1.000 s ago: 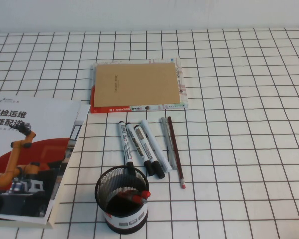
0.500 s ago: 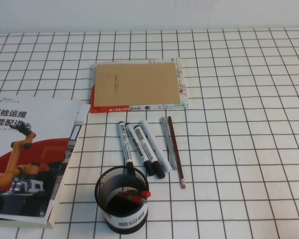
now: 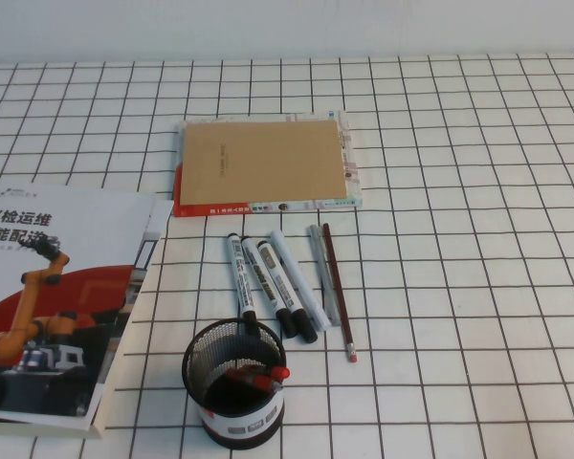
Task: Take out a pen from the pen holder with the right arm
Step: 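Take a marker out of the pen holder and lay it on the table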
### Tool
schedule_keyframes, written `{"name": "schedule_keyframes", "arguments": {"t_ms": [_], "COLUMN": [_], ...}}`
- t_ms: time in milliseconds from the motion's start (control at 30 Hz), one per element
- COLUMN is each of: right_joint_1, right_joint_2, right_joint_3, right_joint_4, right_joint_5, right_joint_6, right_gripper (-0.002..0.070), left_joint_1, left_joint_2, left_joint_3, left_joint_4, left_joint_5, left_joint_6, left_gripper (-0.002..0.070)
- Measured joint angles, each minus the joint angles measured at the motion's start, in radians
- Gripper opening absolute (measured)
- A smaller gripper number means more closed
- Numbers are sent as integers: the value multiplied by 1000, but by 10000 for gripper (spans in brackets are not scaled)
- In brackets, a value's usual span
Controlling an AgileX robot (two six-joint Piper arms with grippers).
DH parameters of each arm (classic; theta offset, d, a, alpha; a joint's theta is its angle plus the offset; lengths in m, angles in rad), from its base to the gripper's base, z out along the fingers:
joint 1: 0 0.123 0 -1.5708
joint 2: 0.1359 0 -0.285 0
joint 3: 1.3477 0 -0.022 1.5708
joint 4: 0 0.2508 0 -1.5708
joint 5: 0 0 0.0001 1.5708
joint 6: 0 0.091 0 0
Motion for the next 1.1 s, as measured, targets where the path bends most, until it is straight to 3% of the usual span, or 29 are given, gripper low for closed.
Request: {"name": "schedule_keyframes", "arguments": {"t_ms": [267,600,933,1100], "right_joint_1": [0,0,0,30], "right_joint_2": [218,523,709,792], "right_joint_3": [-239,-419,-440,-469], "right_joint_4": [-30,-43,191,189], "right_joint_5": [277,478,499,496], "right_joint_6": [-10,-183,-431,-455], "right_gripper": [-16,-16,-16,-16], "left_joint_1": [0,0,0,0], "left_joint_2": [0,0,0,0], "left_joint_3": [0,0,0,0], "left_joint_4": [0,0,0,0], "left_joint_5": [0,0,0,0], "left_joint_6": [0,0,0,0], "left_gripper": [-3,-3,-3,-3]}}
